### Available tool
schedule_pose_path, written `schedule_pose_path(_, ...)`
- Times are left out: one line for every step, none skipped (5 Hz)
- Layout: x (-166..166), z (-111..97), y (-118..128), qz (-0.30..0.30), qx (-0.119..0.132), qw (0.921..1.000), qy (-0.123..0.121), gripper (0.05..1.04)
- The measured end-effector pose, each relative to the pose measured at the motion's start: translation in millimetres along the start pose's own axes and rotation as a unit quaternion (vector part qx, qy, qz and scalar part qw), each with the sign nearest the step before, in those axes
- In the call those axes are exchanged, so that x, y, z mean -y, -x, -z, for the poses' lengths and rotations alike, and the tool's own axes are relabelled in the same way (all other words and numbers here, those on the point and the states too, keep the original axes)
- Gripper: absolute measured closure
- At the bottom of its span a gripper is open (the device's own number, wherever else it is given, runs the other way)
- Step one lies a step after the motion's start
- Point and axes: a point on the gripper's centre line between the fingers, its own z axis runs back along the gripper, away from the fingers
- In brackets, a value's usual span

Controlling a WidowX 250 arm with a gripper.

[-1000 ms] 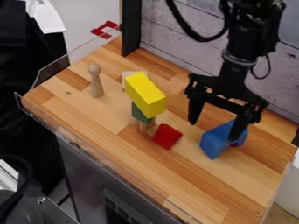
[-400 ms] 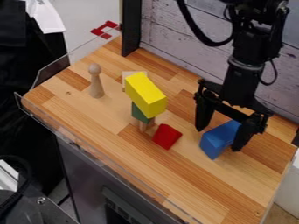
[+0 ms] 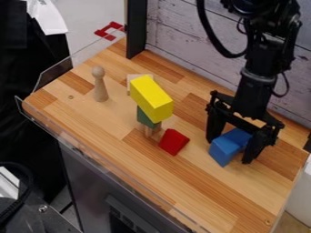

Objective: Put the blue rectangular block on top of the arch

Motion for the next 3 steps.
schedule_pose_path(1,2,-4,-0.005,0.008,0.9999,0.004,0.417)
schedule_pose_path(-2,2,-3,-0.057,0.011,0.9983,0.013,0.505)
schedule_pose_path(0,-30,5,-0.158,0.043,0.9859,0.034,0.505)
